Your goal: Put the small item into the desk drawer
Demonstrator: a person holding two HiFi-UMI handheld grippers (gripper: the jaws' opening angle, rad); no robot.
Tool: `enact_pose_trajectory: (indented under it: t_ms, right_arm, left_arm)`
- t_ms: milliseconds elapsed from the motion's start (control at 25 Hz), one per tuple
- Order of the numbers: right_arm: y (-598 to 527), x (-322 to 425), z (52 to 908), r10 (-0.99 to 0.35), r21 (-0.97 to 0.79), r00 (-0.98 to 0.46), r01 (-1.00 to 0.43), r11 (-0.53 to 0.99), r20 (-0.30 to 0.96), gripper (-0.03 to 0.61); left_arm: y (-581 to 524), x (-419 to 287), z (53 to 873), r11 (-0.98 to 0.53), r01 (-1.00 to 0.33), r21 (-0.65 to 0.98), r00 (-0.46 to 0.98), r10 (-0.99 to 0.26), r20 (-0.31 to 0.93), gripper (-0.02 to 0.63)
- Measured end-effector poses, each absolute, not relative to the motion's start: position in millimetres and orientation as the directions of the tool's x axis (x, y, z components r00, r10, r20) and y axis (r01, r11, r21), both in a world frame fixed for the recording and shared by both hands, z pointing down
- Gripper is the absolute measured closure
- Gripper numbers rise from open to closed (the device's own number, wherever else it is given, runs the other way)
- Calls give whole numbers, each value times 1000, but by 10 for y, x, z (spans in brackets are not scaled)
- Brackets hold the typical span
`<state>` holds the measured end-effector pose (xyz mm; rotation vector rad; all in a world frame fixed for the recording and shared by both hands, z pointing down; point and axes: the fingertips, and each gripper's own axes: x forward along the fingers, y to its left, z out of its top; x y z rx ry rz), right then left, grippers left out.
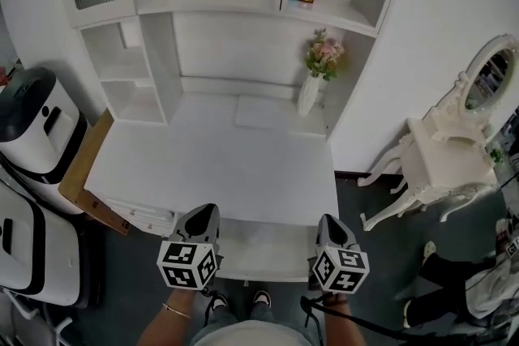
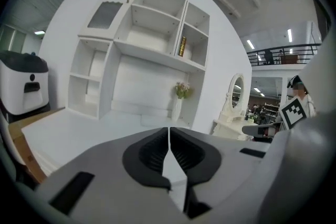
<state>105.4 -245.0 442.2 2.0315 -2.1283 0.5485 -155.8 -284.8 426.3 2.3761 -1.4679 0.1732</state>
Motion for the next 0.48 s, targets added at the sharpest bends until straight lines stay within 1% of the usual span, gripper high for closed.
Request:
enact_pose_trajectory:
  t_ms: [120, 240, 360, 480]
  right_arm:
    - [-2633, 1028, 4069, -958, -124, -86, -991, 54, 274, 574]
    - [-2727, 1096, 3750, -975, -90, -68, -995, 50, 210, 574]
    - [-2685, 1178, 3562, -985, -64, -33, -998, 23, 171, 574]
    - [-2646, 1241, 3474, -989, -58, -5, -998, -3, 146, 574]
  left_arm:
    - [-2993, -1661, 3877, -387, -908, 161, 414, -890, 193, 601]
    - [-3110, -1753, 3544, -368, -921, 127, 383, -916, 123, 604]
    - [-3138, -1834, 3363, -365, -922, 126, 377, -922, 84, 606]
    - [-3168, -1875, 3318, -370, -920, 129, 381, -921, 80, 607]
